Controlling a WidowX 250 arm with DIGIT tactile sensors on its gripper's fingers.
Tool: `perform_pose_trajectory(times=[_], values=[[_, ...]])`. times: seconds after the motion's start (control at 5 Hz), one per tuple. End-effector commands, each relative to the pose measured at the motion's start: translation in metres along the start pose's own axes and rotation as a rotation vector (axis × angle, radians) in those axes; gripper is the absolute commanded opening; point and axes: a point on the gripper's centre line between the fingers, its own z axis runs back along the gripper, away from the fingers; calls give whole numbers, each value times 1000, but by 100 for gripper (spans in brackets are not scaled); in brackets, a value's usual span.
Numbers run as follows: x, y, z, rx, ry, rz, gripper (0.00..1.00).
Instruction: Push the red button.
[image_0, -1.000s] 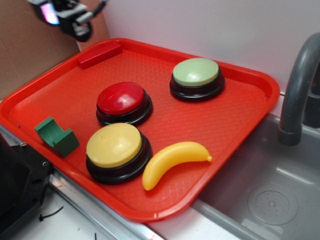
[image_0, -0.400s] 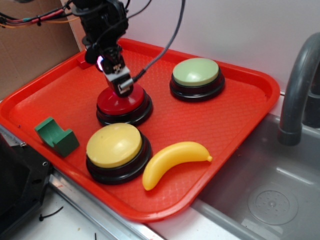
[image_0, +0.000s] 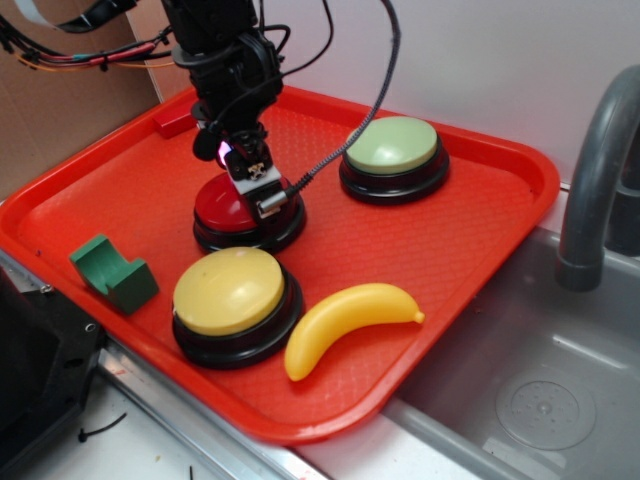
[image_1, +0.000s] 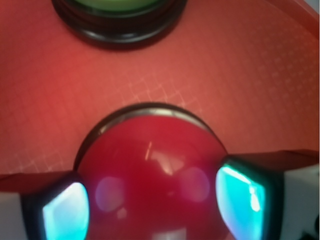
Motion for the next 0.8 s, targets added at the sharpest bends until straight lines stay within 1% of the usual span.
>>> perform_pose_trajectory(times=[0.0,0.2,0.6], values=[[12,4,35,-1,54,47,100],[12,7,49,1,68,73,100],[10,10,79,12,47,95,100]])
